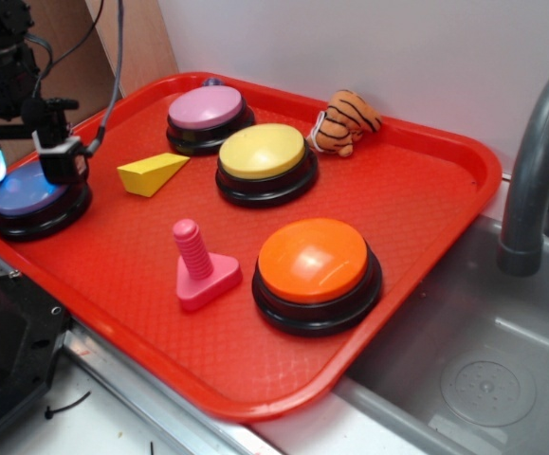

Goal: Push the purple button.

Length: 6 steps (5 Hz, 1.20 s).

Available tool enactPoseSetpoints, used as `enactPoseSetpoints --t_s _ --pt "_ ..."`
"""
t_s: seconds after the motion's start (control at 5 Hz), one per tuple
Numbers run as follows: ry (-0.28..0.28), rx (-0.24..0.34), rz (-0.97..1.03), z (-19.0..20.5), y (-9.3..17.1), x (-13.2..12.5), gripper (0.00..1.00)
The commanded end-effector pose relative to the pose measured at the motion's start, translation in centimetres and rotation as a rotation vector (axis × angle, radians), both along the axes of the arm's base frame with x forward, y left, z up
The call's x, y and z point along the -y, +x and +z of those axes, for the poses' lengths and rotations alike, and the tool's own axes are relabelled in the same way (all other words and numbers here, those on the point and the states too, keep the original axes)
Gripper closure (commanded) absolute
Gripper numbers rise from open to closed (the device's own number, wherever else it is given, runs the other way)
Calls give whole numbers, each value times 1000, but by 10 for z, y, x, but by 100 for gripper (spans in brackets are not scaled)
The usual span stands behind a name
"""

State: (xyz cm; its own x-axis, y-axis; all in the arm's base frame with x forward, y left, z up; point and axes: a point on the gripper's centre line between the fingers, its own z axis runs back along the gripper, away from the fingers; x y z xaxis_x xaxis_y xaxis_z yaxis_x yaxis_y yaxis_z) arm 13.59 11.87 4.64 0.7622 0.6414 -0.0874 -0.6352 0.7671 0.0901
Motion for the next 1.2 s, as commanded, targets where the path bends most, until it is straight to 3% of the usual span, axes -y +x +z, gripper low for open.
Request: enactPoseSetpoints --t_s 0.0,0.6,1.0 --pt "-3 33 -81 -5 -16 -2 0" --pt "24 111 -158 70 11 0 0" --pt "16 89 -156 90 11 2 0"
